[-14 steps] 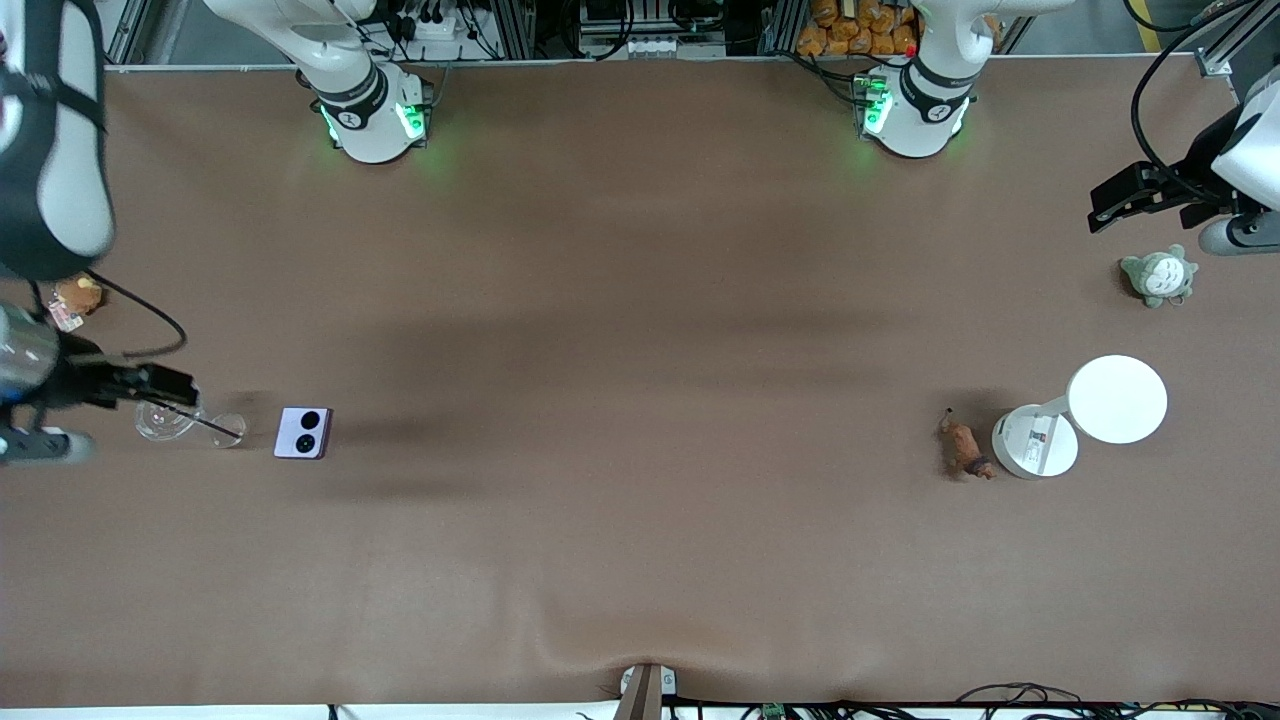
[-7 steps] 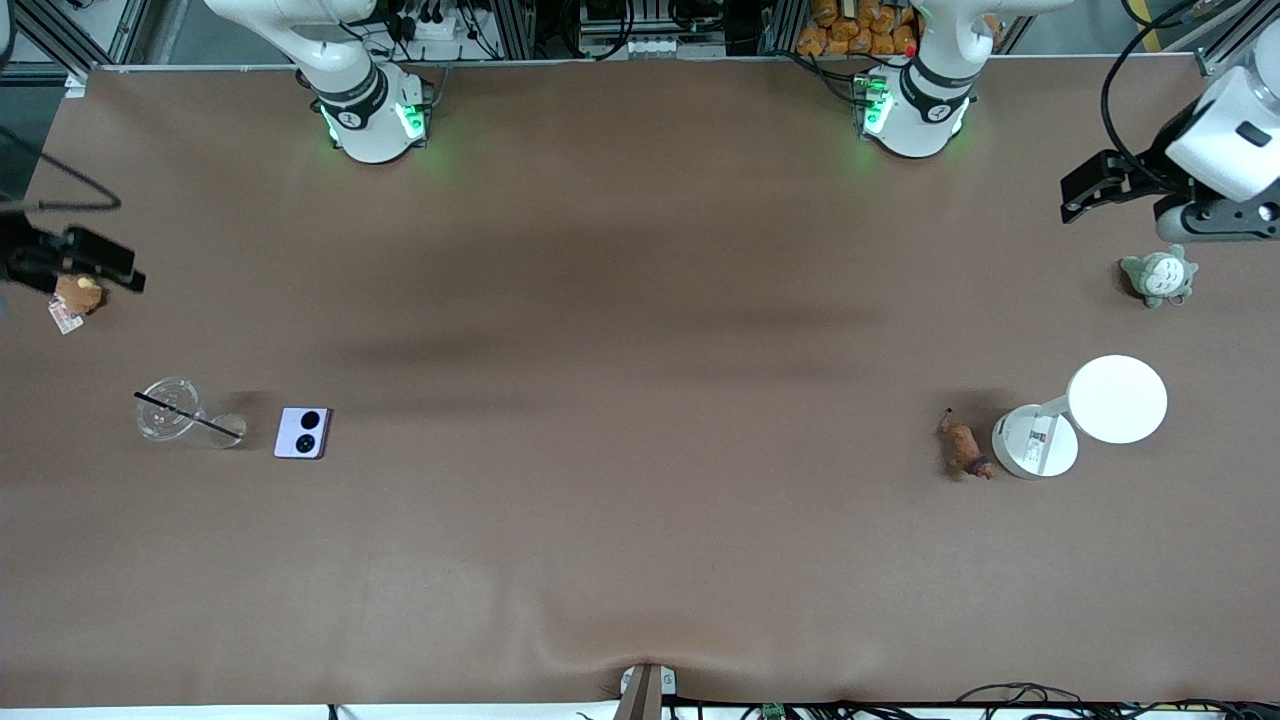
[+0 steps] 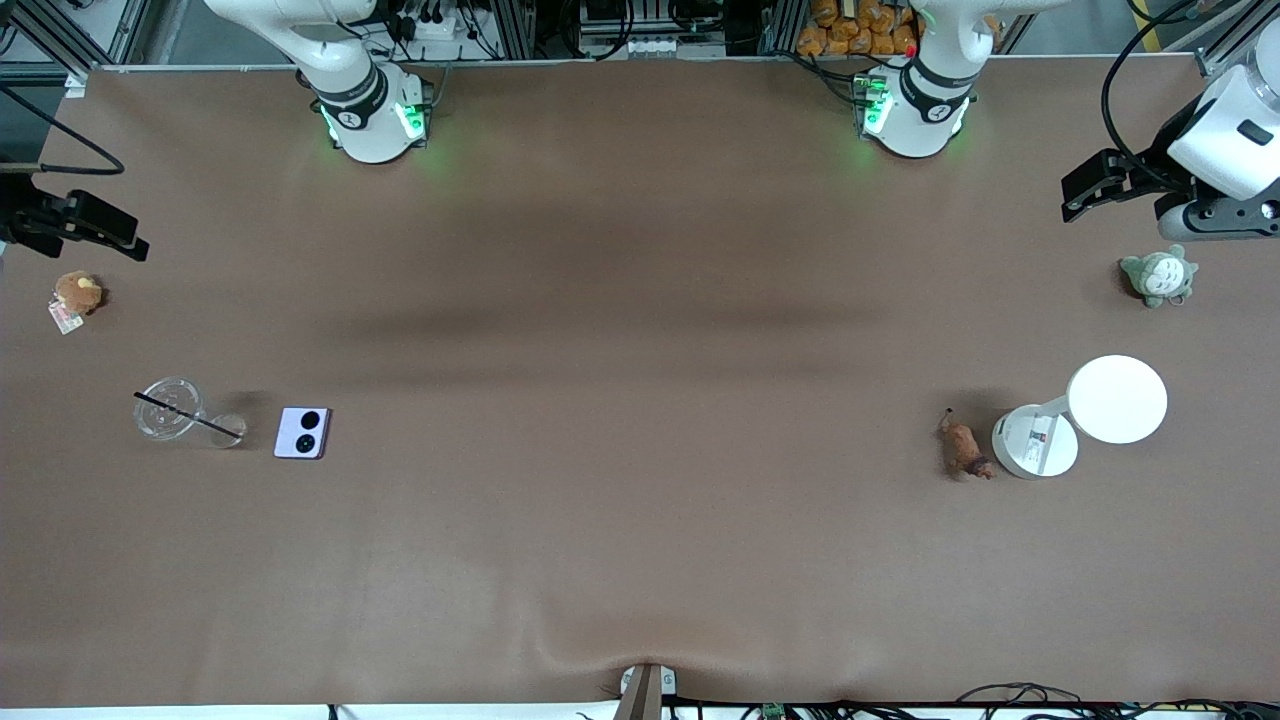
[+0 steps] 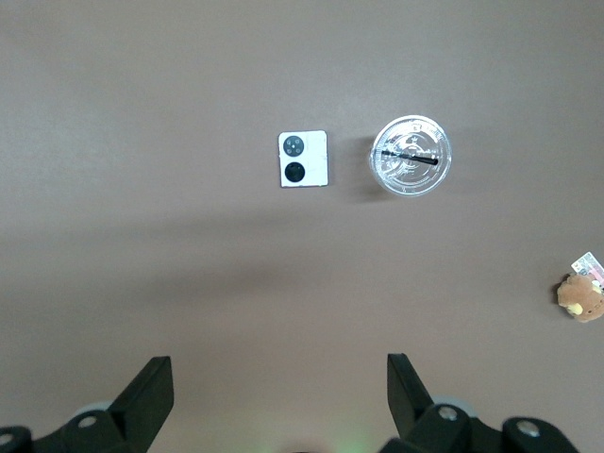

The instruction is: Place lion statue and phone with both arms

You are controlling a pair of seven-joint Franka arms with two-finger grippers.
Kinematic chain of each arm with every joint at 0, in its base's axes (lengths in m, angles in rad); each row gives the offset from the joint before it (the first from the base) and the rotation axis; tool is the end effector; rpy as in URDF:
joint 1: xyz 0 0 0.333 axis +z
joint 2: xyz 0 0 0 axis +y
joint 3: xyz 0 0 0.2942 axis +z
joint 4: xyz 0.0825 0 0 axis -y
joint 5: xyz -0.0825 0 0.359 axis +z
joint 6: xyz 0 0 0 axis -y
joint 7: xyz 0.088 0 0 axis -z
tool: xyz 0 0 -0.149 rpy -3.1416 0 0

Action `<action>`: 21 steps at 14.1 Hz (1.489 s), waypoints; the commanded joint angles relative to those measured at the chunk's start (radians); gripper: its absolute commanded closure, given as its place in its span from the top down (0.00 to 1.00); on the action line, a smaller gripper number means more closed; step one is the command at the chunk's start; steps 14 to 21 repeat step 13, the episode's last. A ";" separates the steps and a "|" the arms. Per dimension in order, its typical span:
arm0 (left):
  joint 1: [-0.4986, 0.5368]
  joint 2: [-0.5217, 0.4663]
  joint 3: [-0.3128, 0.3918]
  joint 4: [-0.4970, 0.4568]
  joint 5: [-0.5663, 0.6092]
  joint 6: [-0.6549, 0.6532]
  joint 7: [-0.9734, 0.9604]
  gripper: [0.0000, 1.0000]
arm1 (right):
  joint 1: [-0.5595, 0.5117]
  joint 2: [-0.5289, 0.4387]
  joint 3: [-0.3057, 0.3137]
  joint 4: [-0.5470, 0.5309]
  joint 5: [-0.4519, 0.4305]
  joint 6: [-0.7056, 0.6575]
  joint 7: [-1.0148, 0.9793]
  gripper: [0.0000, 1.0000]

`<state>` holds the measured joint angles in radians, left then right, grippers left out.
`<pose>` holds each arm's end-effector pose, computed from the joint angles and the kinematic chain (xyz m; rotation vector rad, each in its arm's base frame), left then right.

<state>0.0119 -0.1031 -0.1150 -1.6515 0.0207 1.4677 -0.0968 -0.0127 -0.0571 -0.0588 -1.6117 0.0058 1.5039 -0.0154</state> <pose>0.4822 -0.0491 0.5688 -3.0989 0.0061 0.1205 0.5023 -0.0358 0.5664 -3.1281 0.0871 0.0788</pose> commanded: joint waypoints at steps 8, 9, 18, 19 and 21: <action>0.016 -0.015 -0.002 0.033 -0.030 -0.012 0.009 1.00 | -0.001 -0.039 0.013 -0.020 -0.023 -0.004 -0.020 1.00; 0.014 -0.015 -0.003 0.033 -0.030 -0.012 0.008 1.00 | 0.000 -0.039 0.013 -0.020 -0.023 -0.002 -0.020 1.00; 0.014 -0.017 -0.002 0.033 -0.030 -0.016 -0.006 1.00 | -0.001 -0.039 0.013 -0.020 -0.021 -0.005 -0.020 1.00; 0.014 -0.017 -0.002 0.033 -0.030 -0.016 -0.006 1.00 | -0.001 -0.039 0.013 -0.020 -0.021 -0.005 -0.020 1.00; 0.014 -0.017 -0.002 0.033 -0.030 -0.016 -0.006 1.00 | -0.001 -0.039 0.013 -0.020 -0.021 -0.005 -0.020 1.00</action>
